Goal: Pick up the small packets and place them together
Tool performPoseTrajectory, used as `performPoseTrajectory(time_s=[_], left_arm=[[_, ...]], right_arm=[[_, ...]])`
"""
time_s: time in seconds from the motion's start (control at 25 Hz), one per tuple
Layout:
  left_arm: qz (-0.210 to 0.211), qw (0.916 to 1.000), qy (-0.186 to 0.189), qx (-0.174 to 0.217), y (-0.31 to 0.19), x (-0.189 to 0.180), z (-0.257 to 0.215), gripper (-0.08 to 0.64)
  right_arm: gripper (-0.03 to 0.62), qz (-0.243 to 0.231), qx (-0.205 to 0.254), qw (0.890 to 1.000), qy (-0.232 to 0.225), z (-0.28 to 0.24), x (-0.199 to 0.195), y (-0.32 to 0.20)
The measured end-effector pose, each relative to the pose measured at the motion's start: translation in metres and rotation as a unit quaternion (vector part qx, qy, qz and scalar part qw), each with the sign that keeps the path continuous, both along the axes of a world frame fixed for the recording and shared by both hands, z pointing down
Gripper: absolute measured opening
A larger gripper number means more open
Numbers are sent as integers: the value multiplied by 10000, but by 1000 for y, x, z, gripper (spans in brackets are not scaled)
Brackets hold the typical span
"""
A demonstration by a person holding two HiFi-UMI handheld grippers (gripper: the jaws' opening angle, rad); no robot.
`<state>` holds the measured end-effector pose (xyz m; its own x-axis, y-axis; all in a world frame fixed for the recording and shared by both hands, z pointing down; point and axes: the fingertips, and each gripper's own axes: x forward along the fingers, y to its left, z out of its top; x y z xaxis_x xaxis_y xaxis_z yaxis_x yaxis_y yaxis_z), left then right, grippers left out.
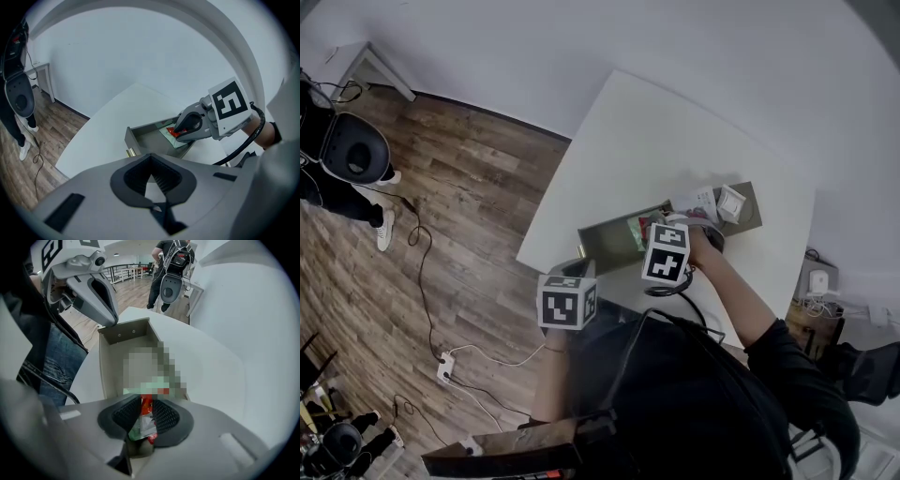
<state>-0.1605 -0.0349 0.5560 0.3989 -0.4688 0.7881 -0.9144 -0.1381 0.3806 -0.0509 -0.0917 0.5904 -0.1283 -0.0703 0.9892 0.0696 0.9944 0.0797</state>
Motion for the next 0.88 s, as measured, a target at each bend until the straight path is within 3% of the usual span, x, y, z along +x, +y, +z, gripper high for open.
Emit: performPoseTrajectory(time_s=[0.56, 0.88], left_arm=[[14, 10000, -34, -11, -3, -2, 1, 0], [29, 10000, -68, -10, -2, -2, 1, 0]], right_arm=[[69, 281, 179, 9984, -456, -33, 5, -6], [67, 529, 269, 9892, -1338, -74, 0, 3]])
